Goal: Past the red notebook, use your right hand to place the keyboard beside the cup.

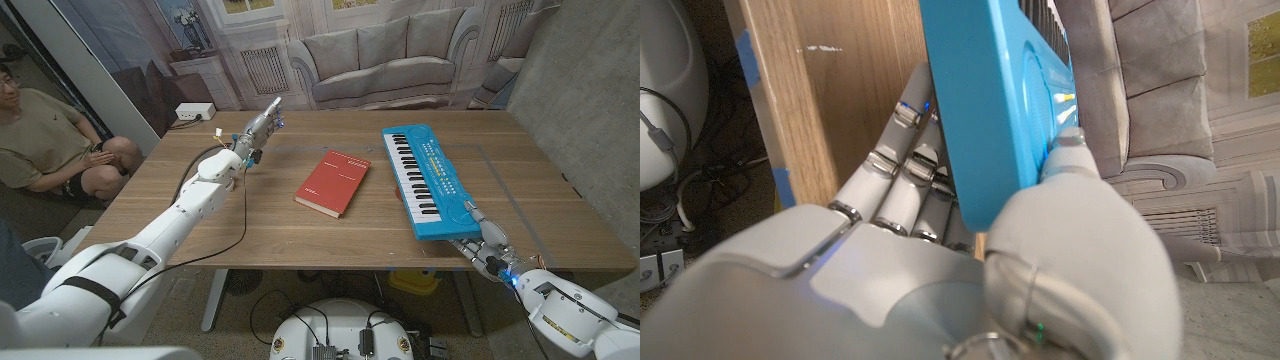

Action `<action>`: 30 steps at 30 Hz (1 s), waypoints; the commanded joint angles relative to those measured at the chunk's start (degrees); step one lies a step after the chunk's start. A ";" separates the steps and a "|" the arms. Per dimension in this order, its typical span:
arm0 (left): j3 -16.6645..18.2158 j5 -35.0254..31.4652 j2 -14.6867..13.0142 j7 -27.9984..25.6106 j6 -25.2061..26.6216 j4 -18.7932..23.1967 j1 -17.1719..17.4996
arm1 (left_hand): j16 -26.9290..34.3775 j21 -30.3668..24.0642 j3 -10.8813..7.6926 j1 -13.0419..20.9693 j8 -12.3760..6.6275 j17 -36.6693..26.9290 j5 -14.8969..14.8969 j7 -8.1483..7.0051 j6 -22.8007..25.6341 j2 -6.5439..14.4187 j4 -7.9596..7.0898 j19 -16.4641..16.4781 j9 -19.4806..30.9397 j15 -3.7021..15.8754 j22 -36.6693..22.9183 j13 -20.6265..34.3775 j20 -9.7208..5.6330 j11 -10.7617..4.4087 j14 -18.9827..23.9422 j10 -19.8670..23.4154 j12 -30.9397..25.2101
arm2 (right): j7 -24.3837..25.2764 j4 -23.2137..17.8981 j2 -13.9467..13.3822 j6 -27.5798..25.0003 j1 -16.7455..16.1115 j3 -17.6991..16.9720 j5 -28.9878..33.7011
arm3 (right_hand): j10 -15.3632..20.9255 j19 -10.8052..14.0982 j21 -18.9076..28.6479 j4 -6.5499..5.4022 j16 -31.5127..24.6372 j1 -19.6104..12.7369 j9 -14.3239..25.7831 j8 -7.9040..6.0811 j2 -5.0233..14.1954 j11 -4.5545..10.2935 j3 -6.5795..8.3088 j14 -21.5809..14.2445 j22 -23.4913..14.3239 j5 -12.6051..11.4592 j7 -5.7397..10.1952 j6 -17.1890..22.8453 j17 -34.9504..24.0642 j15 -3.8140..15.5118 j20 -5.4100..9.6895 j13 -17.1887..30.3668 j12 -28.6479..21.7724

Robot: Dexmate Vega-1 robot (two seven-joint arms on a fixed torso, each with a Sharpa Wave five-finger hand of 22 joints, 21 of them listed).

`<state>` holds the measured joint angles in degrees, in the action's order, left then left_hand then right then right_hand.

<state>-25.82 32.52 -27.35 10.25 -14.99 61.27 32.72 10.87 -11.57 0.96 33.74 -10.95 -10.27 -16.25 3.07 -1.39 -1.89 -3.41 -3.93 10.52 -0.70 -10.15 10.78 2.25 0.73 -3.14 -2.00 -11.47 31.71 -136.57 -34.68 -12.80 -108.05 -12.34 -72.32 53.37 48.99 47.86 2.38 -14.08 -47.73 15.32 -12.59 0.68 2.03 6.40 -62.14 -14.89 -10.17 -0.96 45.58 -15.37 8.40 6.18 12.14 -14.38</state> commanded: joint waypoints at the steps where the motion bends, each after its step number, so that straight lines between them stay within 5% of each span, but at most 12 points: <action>1: 0.33 0.17 -0.52 -0.97 0.64 1.85 1.27 | -0.01 0.17 0.33 0.22 -0.28 -0.30 0.34 -0.05 0.00 0.16 -0.22 -0.16 0.20 0.13 -0.18 0.24 0.62 -0.19 -0.39 -0.31 -0.22 | -1.59 0.60 -0.17 0.31 0.18 0.21 0.87 | -1.09 -0.89 -0.57 -0.02 0.50 -0.24 0.24 0.53 -0.47 0.11 -0.20 0.66 0.29 -0.23 1.34 0.28 -0.26 -0.25 3.94 0.21 0.64; 30: 0.14 0.30 0.02 -0.19 0.24 0.53 0.57 | -0.01 0.15 0.61 0.31 -0.33 -0.31 0.39 -0.15 0.19 0.32 -0.29 -0.13 0.20 0.11 -0.18 0.24 0.75 -0.15 -0.39 -0.26 -0.25 | -2.26 -0.12 0.18 1.72 -0.61 1.37 2.75 | -6.77 -4.10 -1.60 0.56 2.16 -0.15 -0.02 1.77 -1.32 -0.30 -0.95 5.52 2.09 -0.78 0.98 -5.09 -0.46 -3.08 1.86 0.23 1.94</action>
<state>-25.44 32.80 -27.73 9.46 -14.40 62.81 33.93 10.87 -11.57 1.27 33.97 -10.95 -10.27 -15.80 3.07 -1.39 -1.65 -3.73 -3.62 10.52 -0.70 -10.28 10.78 2.57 0.73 -3.14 -2.00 -11.47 29.54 -136.09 -34.63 -11.59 -108.14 -11.20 -70.29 47.23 45.43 46.58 3.01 -12.07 -47.99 15.16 -11.17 -0.45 1.84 5.77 -57.15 -12.80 -10.41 0.01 41.03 -15.79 5.48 5.09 12.12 -12.61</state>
